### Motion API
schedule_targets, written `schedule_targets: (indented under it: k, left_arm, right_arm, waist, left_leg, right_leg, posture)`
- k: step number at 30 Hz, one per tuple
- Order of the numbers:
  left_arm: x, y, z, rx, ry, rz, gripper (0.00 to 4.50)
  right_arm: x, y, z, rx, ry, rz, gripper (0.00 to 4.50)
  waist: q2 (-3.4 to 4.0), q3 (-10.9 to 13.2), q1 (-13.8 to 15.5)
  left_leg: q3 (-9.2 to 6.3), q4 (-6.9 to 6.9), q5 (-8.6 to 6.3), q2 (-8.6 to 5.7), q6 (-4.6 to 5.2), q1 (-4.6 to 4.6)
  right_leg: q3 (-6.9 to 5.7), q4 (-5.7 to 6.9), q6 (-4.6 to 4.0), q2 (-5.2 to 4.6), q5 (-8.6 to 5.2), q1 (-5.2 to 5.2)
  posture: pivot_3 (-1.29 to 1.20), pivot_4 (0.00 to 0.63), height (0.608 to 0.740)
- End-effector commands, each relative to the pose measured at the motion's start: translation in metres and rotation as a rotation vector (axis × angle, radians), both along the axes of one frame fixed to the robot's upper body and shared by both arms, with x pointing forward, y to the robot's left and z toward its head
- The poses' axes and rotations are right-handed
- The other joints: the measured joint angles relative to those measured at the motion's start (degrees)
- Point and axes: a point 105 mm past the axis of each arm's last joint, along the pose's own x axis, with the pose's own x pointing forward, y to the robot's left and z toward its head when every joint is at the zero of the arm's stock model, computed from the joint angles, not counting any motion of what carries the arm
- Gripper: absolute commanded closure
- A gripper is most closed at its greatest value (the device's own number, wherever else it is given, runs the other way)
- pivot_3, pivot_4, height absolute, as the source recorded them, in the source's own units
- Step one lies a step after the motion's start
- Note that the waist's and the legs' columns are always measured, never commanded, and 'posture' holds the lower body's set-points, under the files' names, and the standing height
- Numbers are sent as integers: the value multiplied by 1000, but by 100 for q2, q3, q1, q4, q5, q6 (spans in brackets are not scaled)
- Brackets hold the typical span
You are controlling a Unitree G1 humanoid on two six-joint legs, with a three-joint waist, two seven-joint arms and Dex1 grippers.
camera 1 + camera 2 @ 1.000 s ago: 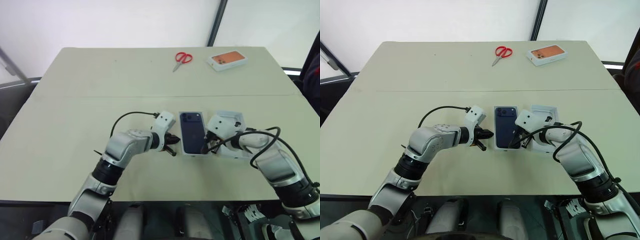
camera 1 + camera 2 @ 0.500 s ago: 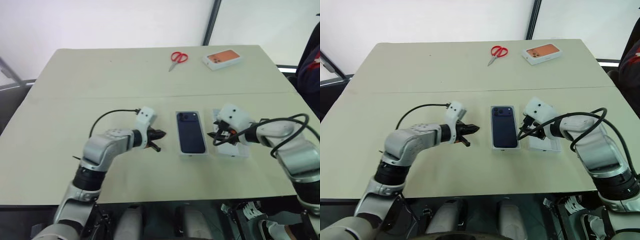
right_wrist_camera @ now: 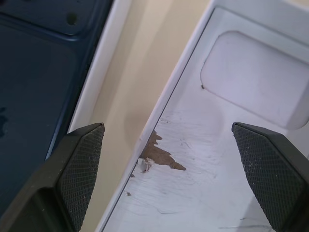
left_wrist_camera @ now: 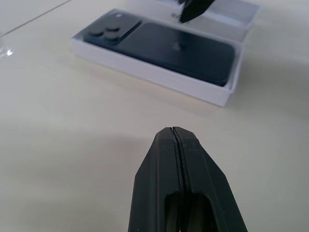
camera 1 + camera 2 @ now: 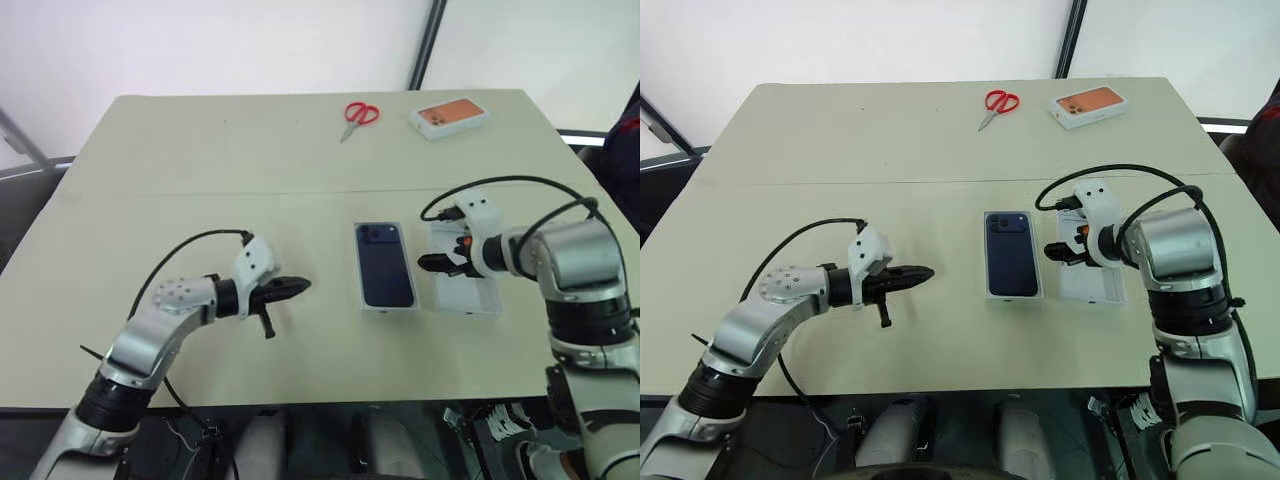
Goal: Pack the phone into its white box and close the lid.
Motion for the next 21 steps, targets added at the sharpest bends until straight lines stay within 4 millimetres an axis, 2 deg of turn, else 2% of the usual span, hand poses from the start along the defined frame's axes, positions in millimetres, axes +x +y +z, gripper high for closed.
schedule_targets:
  k: [1,4,8,10,14,16,19,21]
  left_arm:
    - [-5,1,11,-24,-64,-31,4500]
    - [-5,0,12,-39,-69,-19,4500]
    - [-6,0,14,-61,-70,-9,4500]
    - [-6,-1,14,-64,-68,-4,4500]
    - [-4,-1,12,-69,-65,5,4500]
    - [0,1,12,-75,-65,27,4500]
    - [9,9,13,-90,-65,87,4500]
    - [14,18,13,-98,-57,132,4500]
  right_arm:
    - [4,-1,5,4,-14,-32,295]
    - [4,-2,3,-4,-8,-36,1301]
    - [5,0,5,8,-15,-41,3463]
    - [6,0,8,16,-24,-46,4393]
    - [8,1,14,65,-42,-55,4466]
    - [12,2,25,105,-83,-72,4466]
    - [18,13,62,193,-192,-27,4466]
    - [16,35,90,319,-259,79,4466]
  waist:
    - [1,0,-26]
    - [1,-1,-36]
    - [1,-1,-29]
    - [1,-1,-28]
    - [1,-1,-36]
    - [2,0,-44]
    - [13,7,-66]
    - [18,9,-74]
  left_leg:
    - [0,0,0,0,0,1]
    - [0,0,0,3,1,3]
    - [2,1,-1,2,3,3]
    - [1,2,-1,2,3,3]
    - [2,2,-1,3,3,3]
    - [2,1,-1,4,3,3]
    - [6,1,-1,5,3,3]
    - [8,-1,-1,7,3,4]
  right_leg:
    - [0,1,0,1,0,0]
    - [-1,4,1,5,0,0]
    - [-1,5,2,6,1,1]
    - [-1,5,2,6,1,1]
    - [-1,6,2,8,1,1]
    - [-1,6,2,10,1,1]
    - [2,11,2,11,1,-4]
    - [3,14,2,16,1,-8]
  posture:
    - [0,150,740]
    - [0,150,740]
    - [0,150,740]
    - [0,150,740]
    - [0,150,740]
    - [0,150,740]
    - [0,150,740]
    - [0,150,740]
